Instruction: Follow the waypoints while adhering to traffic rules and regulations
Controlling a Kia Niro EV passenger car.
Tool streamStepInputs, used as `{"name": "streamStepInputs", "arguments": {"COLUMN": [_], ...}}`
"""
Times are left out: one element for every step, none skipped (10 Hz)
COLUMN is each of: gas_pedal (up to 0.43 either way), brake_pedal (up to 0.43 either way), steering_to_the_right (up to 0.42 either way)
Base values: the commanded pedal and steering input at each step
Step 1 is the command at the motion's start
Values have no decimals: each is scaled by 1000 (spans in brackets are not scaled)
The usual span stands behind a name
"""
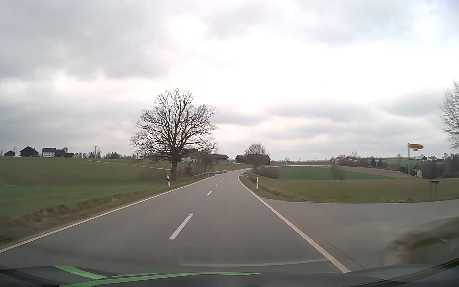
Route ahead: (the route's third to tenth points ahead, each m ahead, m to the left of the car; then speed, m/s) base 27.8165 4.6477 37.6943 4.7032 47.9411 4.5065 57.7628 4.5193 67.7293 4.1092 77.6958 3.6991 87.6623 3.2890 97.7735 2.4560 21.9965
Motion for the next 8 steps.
{"name": "streamStepInputs", "arguments": {"gas_pedal": [118, 110, 98, 79, 59, 39, 39, 39], "brake_pedal": [0, 0, 0, 0, 0, 0, 0, 0], "steering_to_the_right": [-2, -2, -1, -1, 0, 1, 2, 3]}}
